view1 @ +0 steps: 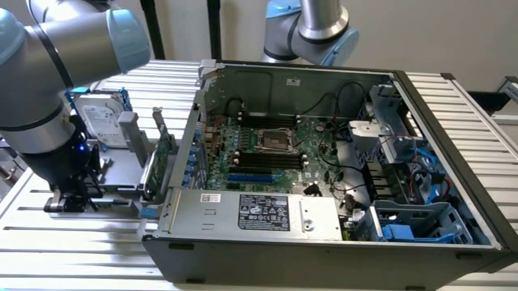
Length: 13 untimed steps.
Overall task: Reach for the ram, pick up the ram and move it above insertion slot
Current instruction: 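Pick up the ram and move it above insertion slot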
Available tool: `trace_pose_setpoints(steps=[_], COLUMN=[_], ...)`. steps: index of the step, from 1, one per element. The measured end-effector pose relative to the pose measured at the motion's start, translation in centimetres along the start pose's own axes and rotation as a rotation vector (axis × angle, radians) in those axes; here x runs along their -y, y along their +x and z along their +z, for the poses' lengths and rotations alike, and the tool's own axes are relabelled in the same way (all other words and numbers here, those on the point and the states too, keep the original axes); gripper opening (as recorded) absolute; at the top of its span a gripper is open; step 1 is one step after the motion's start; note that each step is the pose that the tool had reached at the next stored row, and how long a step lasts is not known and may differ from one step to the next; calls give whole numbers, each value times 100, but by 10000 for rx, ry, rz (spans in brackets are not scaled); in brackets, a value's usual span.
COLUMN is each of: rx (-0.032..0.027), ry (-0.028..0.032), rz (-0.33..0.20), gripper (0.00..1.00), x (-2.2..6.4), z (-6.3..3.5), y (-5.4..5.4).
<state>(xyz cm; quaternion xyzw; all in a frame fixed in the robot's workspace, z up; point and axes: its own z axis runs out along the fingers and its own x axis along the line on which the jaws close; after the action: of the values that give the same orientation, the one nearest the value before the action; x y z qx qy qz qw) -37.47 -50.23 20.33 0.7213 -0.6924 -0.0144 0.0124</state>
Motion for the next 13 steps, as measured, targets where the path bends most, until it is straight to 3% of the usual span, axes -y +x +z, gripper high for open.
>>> trace_pose_setpoints(steps=[13], rx=[29], ry=[-2], rz=[-4], gripper=[36], x=[14], z=[46], y=[-28])
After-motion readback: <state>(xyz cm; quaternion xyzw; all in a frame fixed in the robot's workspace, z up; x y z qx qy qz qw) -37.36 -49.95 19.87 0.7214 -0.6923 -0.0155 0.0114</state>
